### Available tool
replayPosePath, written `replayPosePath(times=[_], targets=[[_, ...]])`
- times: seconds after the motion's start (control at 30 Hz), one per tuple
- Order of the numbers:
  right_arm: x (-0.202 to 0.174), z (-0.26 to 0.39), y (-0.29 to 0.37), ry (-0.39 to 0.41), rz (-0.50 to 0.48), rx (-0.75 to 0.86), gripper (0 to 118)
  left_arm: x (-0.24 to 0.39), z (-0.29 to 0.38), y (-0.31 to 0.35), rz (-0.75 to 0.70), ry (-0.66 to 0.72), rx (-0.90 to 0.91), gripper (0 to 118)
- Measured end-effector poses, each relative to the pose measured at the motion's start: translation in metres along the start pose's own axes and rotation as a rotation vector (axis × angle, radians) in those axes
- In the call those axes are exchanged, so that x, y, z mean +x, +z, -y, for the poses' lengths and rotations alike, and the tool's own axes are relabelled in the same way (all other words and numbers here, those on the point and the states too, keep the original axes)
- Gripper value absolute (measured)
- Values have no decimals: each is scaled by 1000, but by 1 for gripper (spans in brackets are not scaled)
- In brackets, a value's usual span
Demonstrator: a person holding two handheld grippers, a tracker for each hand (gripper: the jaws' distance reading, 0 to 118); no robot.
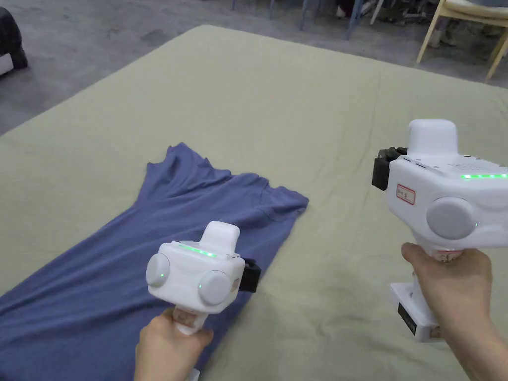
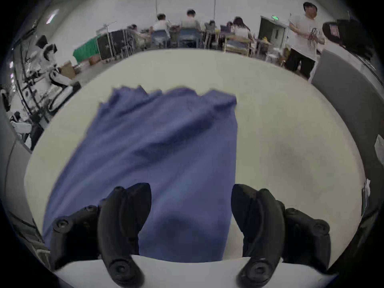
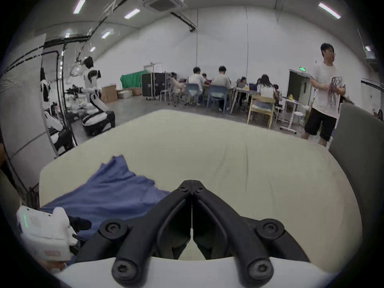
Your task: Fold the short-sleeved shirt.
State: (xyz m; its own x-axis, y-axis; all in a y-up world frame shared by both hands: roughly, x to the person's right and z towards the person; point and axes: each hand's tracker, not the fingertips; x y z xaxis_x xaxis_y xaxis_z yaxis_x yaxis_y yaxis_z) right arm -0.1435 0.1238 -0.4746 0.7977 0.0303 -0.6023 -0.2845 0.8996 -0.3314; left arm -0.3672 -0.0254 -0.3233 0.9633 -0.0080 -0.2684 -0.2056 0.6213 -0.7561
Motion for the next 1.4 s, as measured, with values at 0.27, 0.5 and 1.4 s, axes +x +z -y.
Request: replayPosePath(times=[0.27, 0.5, 1.4], targets=[[26, 42, -26, -19, -24, -81, 3, -12, 7, -24, -143, -86, 62, 46], [49, 52, -3, -85, -14, -89, 3, -42, -7, -17, -39, 64, 41, 8], [291, 100, 403, -231, 645, 133, 3, 475, -27, 157, 876, -776, 169, 7]])
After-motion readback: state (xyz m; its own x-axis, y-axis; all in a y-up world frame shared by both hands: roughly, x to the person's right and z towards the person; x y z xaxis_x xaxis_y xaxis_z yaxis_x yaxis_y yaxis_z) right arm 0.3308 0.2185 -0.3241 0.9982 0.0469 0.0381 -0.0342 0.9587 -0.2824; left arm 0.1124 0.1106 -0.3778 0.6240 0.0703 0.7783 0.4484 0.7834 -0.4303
